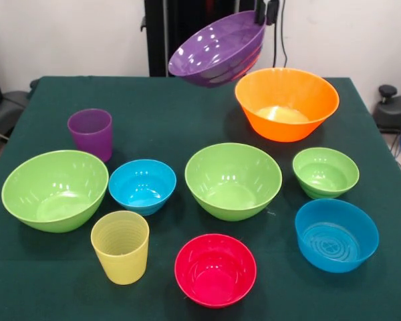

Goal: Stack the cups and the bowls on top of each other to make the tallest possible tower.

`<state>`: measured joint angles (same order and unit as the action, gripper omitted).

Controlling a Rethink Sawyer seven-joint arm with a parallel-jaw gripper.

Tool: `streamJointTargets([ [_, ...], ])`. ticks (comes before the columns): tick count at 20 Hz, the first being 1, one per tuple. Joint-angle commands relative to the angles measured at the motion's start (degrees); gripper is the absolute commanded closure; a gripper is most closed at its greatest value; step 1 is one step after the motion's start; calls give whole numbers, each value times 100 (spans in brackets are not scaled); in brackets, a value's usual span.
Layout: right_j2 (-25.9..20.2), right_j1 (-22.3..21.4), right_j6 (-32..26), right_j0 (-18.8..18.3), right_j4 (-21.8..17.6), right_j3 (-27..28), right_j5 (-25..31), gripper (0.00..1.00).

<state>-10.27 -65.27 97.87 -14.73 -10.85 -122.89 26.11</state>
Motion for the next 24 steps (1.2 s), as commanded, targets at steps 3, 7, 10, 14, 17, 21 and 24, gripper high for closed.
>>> streamJointTargets([
  [3, 333, 187, 1375, 437, 127, -446, -56, 100],
  [7, 408, 280, 1623, 640, 114, -374, -99, 100],
  [10, 492, 164, 1828, 850, 147, -360, 50, 100],
  [14, 646, 133, 2200, 1203, 159, -319, 125, 100],
  [17, 750, 165, 2414, 1434, 182, -254, 170, 100],
  [21, 902, 229, 2719, 1751, 201, -184, 183, 100],
  [24, 981, 246, 2879, 1929, 234, -159, 201, 100],
])
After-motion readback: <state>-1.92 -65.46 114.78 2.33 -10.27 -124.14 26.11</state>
